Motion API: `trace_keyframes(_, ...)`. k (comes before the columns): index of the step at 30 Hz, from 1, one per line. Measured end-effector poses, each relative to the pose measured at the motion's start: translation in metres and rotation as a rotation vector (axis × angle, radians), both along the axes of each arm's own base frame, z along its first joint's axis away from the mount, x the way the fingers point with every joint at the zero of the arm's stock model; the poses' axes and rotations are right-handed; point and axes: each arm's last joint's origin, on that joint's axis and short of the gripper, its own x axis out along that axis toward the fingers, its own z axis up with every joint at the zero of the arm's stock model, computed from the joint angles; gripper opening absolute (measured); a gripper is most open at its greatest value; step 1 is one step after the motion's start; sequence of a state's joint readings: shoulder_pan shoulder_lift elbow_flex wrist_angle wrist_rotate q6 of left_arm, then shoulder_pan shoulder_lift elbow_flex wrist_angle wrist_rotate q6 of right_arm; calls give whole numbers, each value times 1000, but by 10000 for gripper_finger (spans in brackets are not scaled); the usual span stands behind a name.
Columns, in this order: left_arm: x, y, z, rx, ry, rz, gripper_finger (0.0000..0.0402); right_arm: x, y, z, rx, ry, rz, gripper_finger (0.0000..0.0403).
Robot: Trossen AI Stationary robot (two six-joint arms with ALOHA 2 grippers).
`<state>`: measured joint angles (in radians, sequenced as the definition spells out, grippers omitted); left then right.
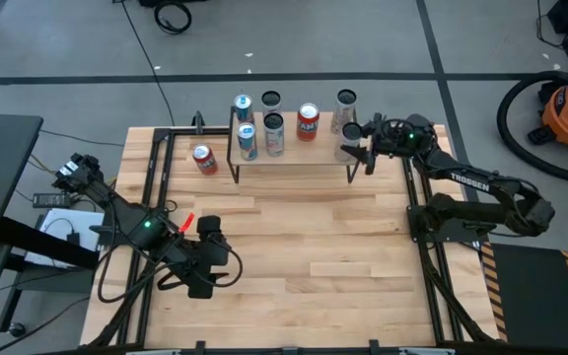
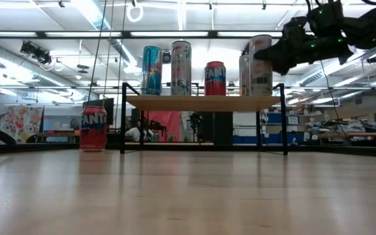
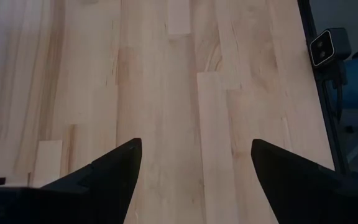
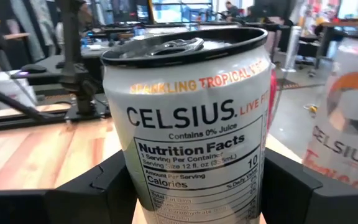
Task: Place canned beverage on shelf
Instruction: Put the white yellow soda can on the shelf aligned with the other white yellow soda can
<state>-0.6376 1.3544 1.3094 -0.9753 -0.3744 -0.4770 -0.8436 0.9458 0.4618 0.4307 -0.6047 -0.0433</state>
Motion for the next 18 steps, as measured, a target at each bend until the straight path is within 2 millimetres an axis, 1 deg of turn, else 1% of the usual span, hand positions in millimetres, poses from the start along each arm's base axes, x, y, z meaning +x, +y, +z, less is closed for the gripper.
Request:
trace_keyframes(6, 2, -1, 1, -16, -21, 0, 314, -4, -10, -3, 13, -17, 75, 261)
trace_keyframes(13, 3, 0, 1, -19, -25, 10, 314, 3, -27, -10, 44, -46, 108, 261)
trace_keyframes(18, 3, 0, 1, -21, -25, 10, 314, 8, -35, -7, 87, -46, 127, 261)
